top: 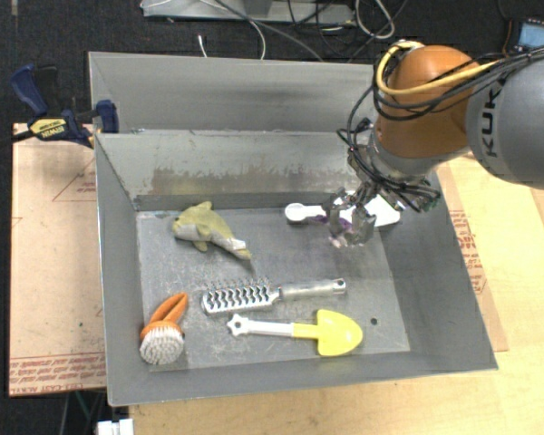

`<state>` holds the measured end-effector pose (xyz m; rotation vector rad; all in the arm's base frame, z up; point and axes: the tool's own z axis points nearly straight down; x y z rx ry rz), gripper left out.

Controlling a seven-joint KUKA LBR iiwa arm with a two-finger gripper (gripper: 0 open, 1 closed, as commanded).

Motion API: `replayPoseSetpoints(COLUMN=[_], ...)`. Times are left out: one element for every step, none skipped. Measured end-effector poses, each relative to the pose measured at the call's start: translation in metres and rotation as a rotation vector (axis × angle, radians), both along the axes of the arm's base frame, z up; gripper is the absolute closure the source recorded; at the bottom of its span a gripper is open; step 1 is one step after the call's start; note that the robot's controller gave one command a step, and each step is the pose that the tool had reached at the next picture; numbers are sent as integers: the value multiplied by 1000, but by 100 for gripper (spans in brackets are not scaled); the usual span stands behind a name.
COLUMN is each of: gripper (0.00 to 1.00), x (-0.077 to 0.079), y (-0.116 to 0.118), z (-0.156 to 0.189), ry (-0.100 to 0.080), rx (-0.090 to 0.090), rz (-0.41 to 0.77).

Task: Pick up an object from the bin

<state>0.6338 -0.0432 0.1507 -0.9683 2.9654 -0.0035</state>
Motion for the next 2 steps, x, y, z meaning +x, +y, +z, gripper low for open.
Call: replayPoseSetpoints(gripper=[100,100], x=[1,6], y=[6,-3], z=[-6,-13], ry=[-11,-6], rx=[-1,2], rz=[52,15])
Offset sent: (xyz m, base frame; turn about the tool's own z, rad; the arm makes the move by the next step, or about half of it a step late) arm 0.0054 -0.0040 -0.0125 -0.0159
